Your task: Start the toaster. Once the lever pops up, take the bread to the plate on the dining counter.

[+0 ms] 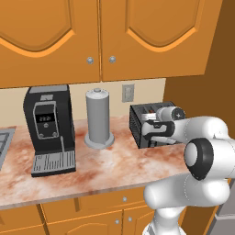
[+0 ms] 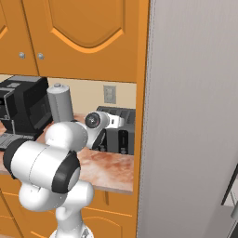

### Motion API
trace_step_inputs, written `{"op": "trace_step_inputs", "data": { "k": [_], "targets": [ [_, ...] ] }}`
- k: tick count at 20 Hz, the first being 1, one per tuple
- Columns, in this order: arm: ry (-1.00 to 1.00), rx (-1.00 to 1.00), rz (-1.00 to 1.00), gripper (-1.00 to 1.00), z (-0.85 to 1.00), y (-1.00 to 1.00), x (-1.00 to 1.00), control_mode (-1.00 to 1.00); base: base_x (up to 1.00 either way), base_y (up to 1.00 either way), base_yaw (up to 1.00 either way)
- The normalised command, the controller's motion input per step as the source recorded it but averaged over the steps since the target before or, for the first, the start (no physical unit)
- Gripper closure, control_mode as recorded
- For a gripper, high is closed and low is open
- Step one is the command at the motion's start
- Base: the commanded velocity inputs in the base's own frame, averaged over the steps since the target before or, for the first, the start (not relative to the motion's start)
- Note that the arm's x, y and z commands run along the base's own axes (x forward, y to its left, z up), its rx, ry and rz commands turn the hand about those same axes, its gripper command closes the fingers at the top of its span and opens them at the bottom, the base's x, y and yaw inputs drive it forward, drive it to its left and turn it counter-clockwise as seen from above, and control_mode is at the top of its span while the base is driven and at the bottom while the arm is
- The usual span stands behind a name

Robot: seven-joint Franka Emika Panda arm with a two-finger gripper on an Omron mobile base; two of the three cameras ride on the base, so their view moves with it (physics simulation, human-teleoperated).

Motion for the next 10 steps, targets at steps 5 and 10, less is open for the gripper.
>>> {"op": "trace_step_inputs", "data": {
  "k": [5, 10],
  "targets": [
    [0.0, 0.0, 0.0, -1.0, 0.0, 0.0, 0.0, -1.0, 0.0, 0.0, 0.0],
    [0.0, 0.0, 0.0, -1.0, 0.0, 0.0, 0.0, -1.0, 0.0, 0.0, 0.0]
  ]
}}
